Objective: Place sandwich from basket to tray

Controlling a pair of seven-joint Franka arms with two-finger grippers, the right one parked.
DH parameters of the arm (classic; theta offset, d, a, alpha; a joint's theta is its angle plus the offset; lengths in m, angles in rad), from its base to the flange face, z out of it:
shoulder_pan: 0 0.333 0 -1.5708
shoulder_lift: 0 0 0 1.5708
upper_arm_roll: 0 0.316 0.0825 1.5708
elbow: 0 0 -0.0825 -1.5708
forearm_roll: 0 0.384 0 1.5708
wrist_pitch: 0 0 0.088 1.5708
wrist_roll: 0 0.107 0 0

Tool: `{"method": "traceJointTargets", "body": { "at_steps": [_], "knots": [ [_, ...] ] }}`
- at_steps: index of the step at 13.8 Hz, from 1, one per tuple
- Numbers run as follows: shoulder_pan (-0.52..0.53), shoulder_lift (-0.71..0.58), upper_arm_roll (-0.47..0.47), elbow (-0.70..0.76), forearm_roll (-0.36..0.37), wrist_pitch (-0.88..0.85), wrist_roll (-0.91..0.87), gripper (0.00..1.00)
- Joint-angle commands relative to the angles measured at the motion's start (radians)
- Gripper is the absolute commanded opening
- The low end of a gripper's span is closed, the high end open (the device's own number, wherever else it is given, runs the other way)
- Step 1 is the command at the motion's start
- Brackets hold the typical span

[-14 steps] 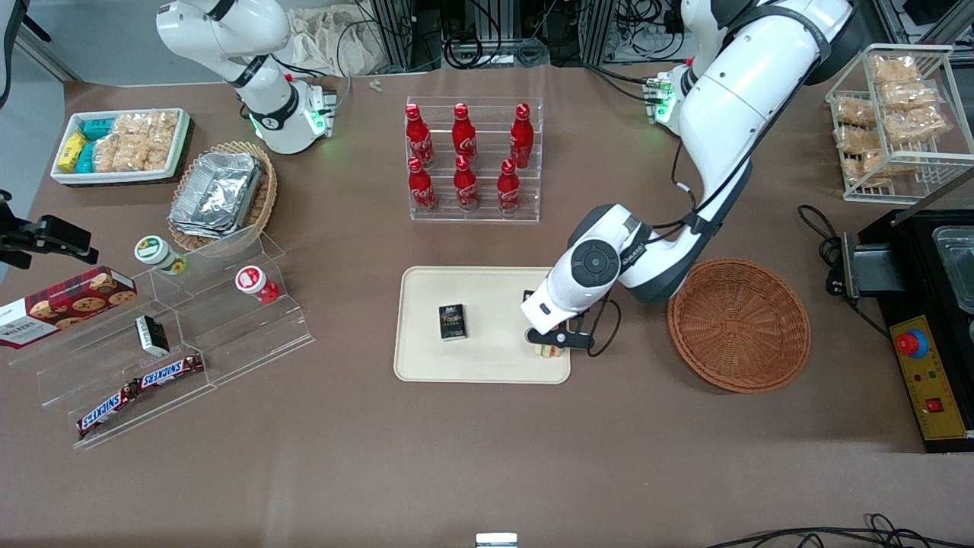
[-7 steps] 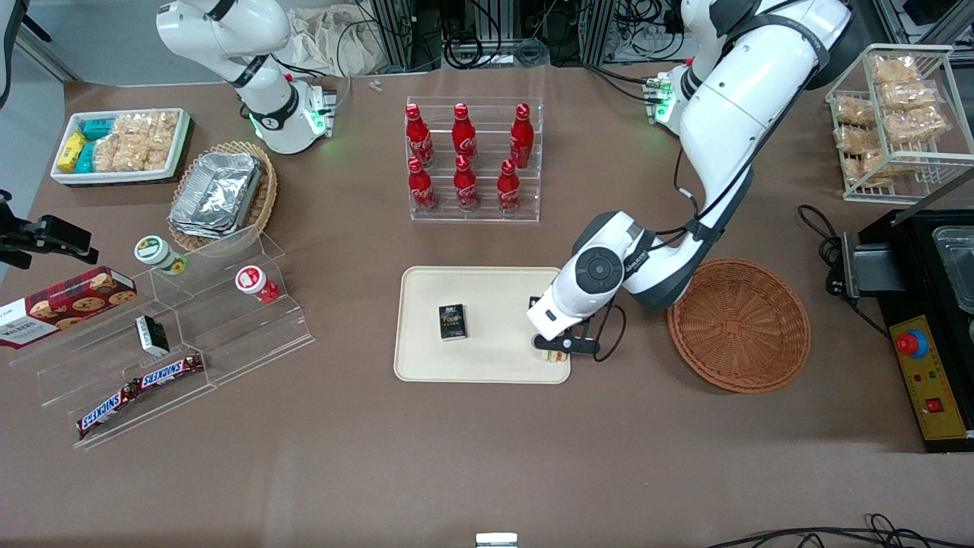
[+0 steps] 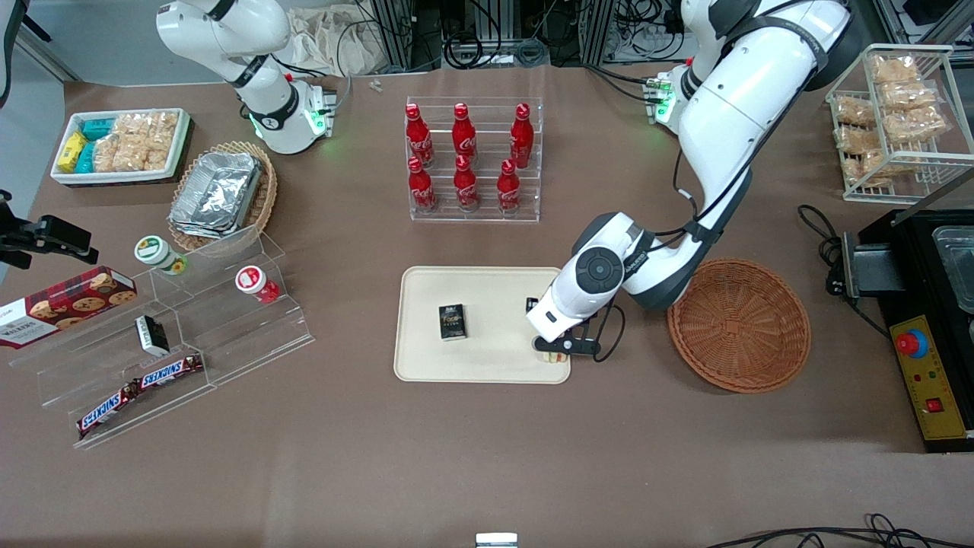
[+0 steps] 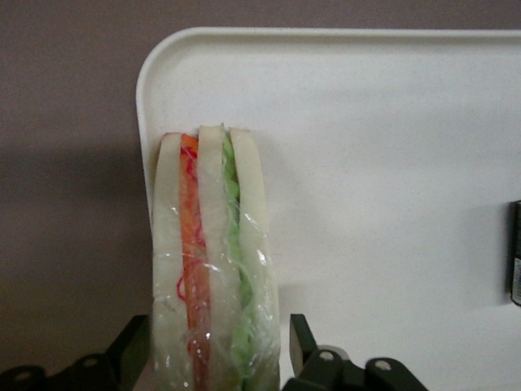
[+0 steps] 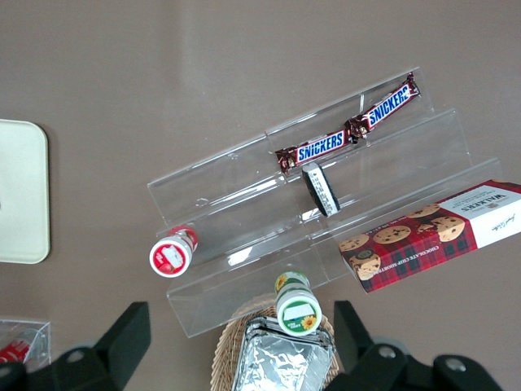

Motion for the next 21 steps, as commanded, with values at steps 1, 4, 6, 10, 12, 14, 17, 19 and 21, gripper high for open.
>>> {"method": "traceJointTargets", "body": {
  "at_steps": [1,4,6,10,12,14,17,19,21],
  "knots": [
    [-0.009,-0.033,0.008,0.021,0.006,-0.002,-0.052,0.99],
    [0.023,-0.145,0.006,0.017,-0.006,-0.055,-0.055,0.99],
    [0.061,-0.215,0.003,0.02,-0.032,-0.123,-0.043,0.99],
    [0.117,-0.324,0.002,0.023,-0.065,-0.208,-0.038,0.99],
    [0.156,-0.372,0.002,0.023,-0.1,-0.235,-0.023,0.99],
    [0.175,-0.401,0.003,0.059,-0.143,-0.309,0.025,0.99],
    [0.198,-0.4,0.008,0.162,-0.167,-0.471,0.077,0.99],
    [0.197,-0.414,0.024,0.19,-0.172,-0.555,0.117,0.99],
    [0.189,-0.455,0.083,0.207,-0.19,-0.644,0.174,0.99]
  ]
}}
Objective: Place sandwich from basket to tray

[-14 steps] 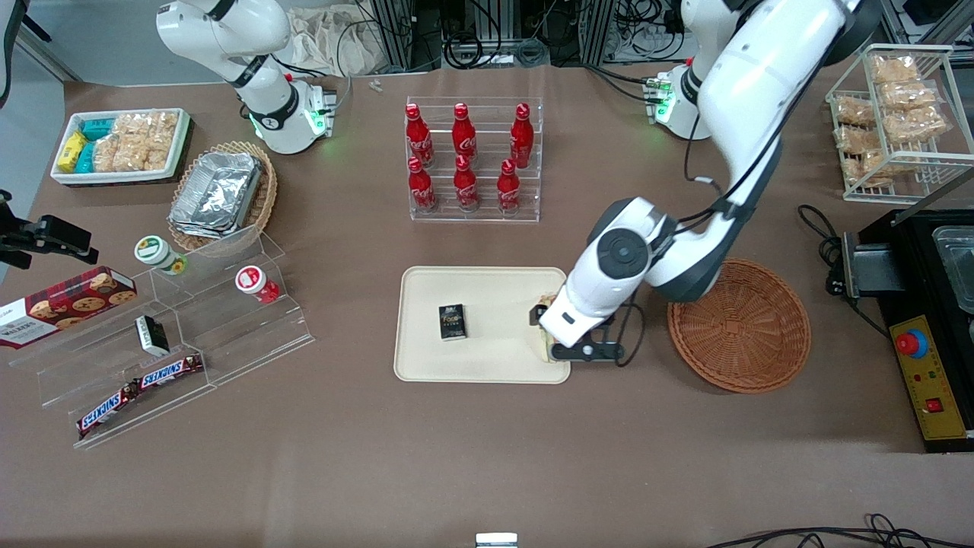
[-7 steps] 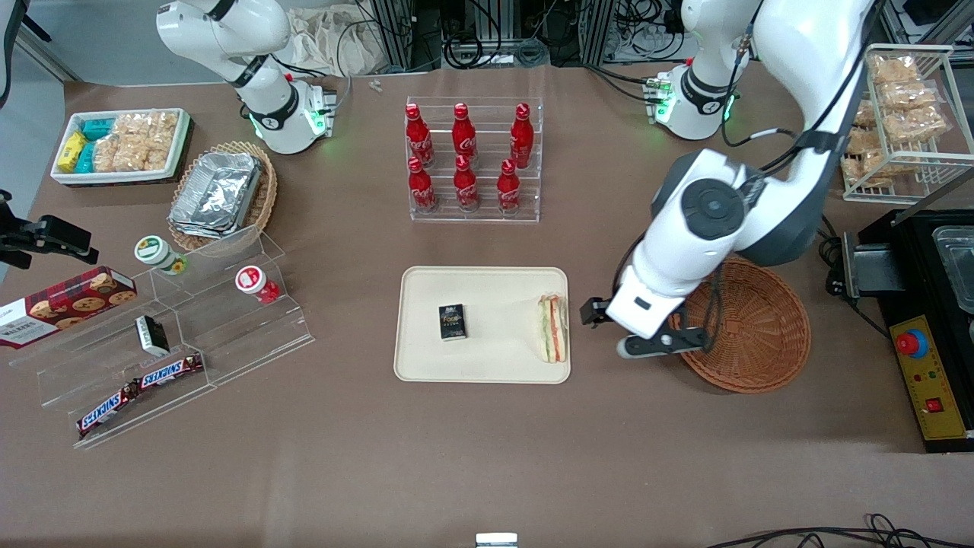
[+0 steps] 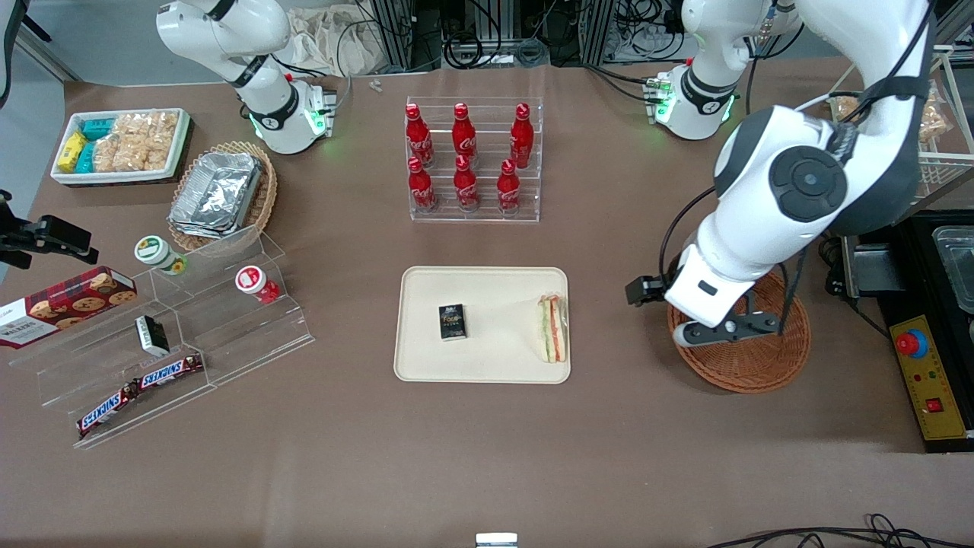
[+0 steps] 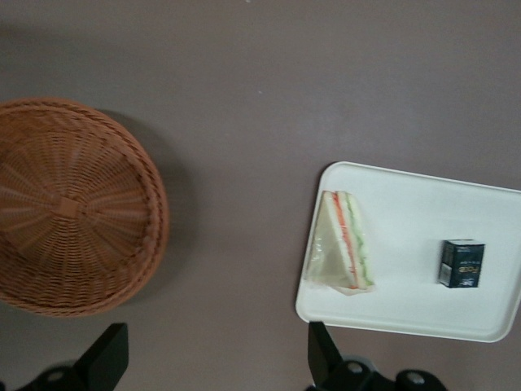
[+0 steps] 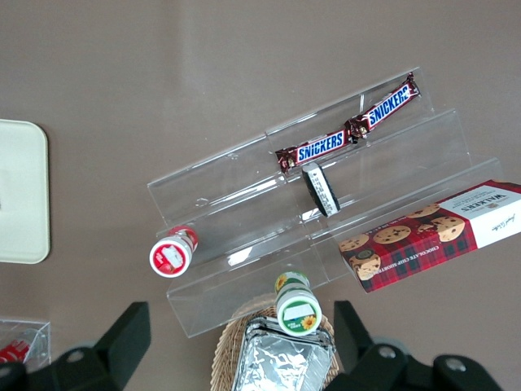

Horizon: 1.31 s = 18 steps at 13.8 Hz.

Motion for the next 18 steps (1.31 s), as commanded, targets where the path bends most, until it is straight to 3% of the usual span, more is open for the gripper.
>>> {"method": "traceJointTargets", "body": {
  "at_steps": [1,4,7,14,18],
  "knots": [
    [-0.004,-0.07,0.075,0.017,-0.05,-0.105,0.103,0.99],
    [-0.013,-0.15,0.186,0.006,-0.102,-0.211,0.223,0.99],
    [-0.036,-0.232,0.264,-0.019,-0.102,-0.282,0.268,0.99],
    [-0.077,-0.42,0.333,-0.143,-0.1,-0.325,0.269,0.99],
    [-0.079,-0.379,0.333,-0.079,-0.094,-0.323,0.272,1.0]
  ]
}}
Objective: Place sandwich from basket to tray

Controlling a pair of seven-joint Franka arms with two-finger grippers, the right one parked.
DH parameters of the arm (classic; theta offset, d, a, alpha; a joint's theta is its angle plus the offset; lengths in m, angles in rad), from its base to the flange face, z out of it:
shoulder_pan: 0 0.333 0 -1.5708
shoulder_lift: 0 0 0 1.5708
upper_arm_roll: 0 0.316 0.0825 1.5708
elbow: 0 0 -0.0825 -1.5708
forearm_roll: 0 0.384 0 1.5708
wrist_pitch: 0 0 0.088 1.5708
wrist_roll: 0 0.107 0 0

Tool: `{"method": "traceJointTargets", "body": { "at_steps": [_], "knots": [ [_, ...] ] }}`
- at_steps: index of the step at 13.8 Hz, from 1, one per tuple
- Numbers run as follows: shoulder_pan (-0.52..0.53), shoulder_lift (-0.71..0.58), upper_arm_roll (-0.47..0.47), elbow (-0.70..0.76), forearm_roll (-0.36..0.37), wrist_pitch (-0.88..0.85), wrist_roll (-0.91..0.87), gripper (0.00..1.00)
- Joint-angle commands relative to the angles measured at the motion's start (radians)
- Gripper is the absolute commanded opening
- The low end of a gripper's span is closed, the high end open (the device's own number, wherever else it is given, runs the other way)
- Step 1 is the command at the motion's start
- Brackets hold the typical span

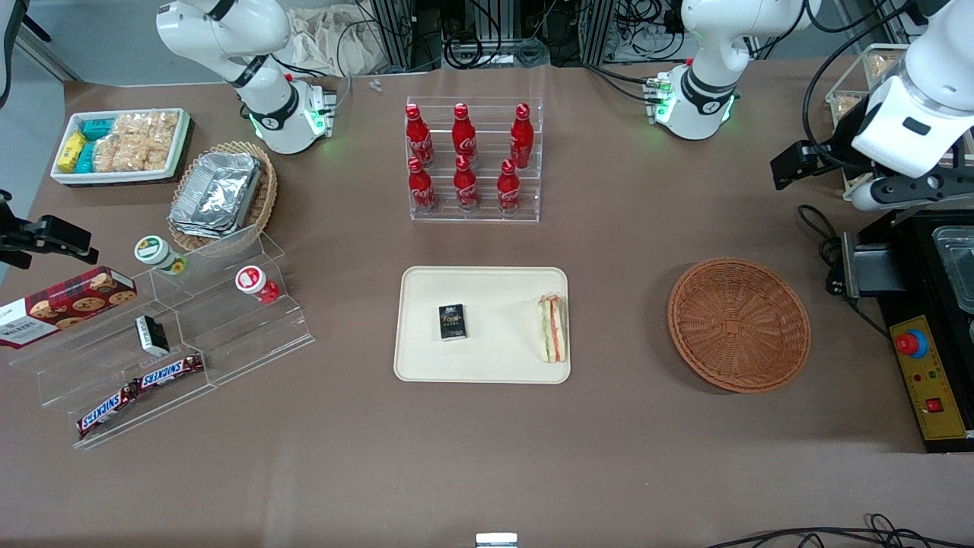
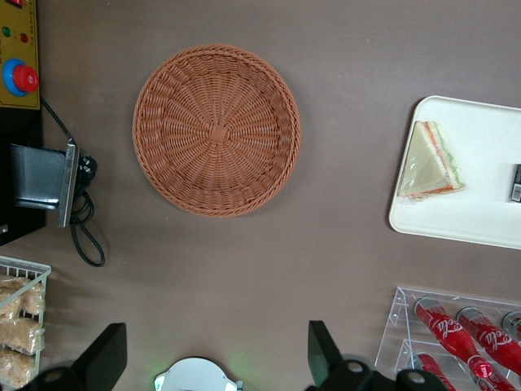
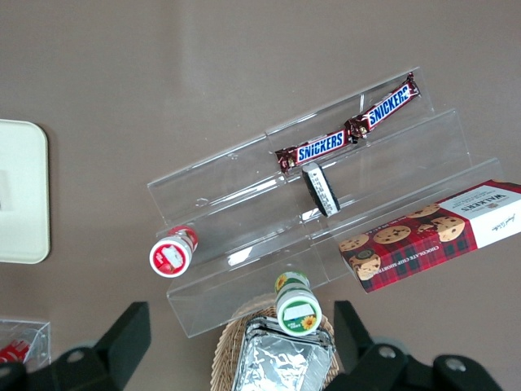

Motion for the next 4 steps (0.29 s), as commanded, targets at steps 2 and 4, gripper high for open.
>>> {"method": "traceJointTargets", "body": {
  "at_steps": [2,4],
  "knots": [
    [-0.015,0.028,0.015,0.055,-0.006,0.0,0.01,1.0],
    [-0.015,0.033,0.013,0.065,-0.006,-0.002,0.008,1.0]
  ]
}}
